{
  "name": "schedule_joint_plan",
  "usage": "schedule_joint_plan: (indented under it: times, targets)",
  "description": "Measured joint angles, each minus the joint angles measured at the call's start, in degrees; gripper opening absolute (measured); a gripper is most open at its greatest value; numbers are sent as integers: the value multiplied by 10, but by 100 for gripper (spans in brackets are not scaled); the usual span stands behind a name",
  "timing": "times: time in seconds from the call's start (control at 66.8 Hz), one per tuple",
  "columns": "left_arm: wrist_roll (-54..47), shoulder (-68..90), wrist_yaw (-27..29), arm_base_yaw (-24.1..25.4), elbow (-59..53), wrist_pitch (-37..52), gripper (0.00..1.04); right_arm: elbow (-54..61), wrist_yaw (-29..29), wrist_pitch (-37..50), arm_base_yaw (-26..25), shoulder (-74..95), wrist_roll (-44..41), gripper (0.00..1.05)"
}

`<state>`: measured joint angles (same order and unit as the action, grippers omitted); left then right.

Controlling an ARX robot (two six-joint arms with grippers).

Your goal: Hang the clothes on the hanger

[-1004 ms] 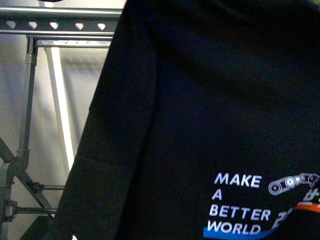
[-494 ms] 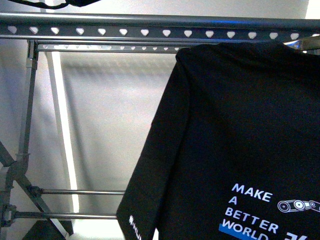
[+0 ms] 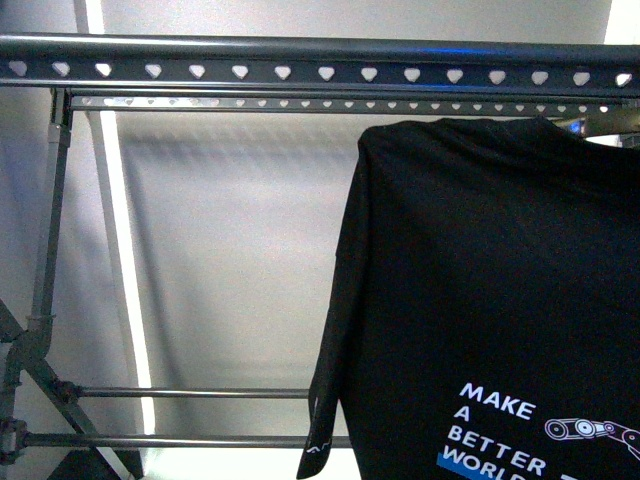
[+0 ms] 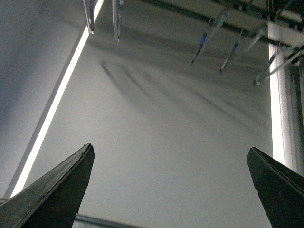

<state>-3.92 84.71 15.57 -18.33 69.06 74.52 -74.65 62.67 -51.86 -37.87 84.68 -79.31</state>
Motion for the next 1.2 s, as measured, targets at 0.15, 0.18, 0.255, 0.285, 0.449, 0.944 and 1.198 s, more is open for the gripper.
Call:
schedule_joint_plan:
  times: [0.15, 0.18, 0.255, 0.285, 0.449, 0.944, 1.198]
  targets:
    - [-29, -36, 88, -1, -11, -71, 98, 40, 5, 105, 14, -31, 75, 4]
    - [-37, -38, 101, 0, -19, -78, 98, 47, 7, 122, 16, -36, 94, 4]
    - [-51, -52, 134, 9, -59, -112, 98, 72, 9, 164, 23, -56, 149, 4]
    - [-68, -58, 135, 11, -83, -102, 98, 85, 8, 178, 27, -68, 177, 4]
    - [-6, -230, -55, 102, -183, -432, 78, 146, -19, 232, 60, -143, 342, 4]
    - [35, -444, -154, 182, -526, -509, 4, 176, -39, 307, 78, -176, 770, 4]
    - [36, -507, -154, 182, -593, -505, 4, 216, -114, 478, 107, -143, 1037, 4]
